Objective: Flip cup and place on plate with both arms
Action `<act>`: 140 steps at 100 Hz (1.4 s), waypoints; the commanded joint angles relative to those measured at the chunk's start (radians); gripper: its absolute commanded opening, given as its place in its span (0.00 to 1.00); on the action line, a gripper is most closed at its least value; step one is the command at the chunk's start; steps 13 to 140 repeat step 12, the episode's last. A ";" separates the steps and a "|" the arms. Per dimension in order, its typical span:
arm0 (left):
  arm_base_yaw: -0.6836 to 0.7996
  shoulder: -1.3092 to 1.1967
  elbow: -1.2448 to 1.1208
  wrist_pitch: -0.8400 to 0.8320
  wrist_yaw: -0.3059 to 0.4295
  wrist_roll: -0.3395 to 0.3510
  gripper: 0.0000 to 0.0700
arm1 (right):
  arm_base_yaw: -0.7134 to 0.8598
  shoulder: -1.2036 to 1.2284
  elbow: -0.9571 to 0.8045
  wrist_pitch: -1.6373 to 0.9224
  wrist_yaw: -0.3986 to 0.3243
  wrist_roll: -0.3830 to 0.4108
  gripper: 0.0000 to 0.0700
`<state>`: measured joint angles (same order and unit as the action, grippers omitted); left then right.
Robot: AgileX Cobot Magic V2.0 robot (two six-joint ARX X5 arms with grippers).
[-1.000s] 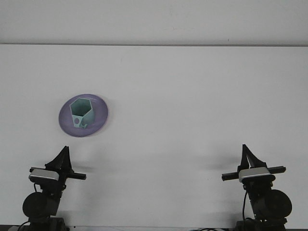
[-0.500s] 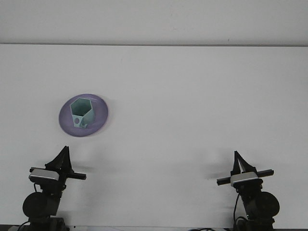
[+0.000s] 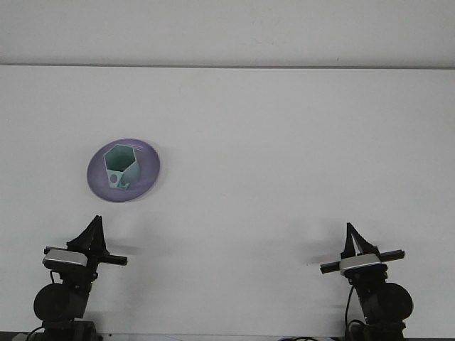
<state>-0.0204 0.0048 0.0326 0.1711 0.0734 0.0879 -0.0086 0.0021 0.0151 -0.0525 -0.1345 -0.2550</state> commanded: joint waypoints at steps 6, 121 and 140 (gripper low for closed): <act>0.001 -0.002 -0.019 0.010 -0.003 0.005 0.02 | -0.003 -0.001 -0.002 0.008 0.003 -0.003 0.00; 0.001 -0.002 -0.019 0.010 -0.003 0.005 0.02 | -0.003 -0.001 -0.002 0.008 0.003 -0.003 0.00; 0.001 -0.002 -0.019 0.010 -0.003 0.005 0.02 | -0.003 -0.001 -0.002 0.008 0.003 -0.003 0.00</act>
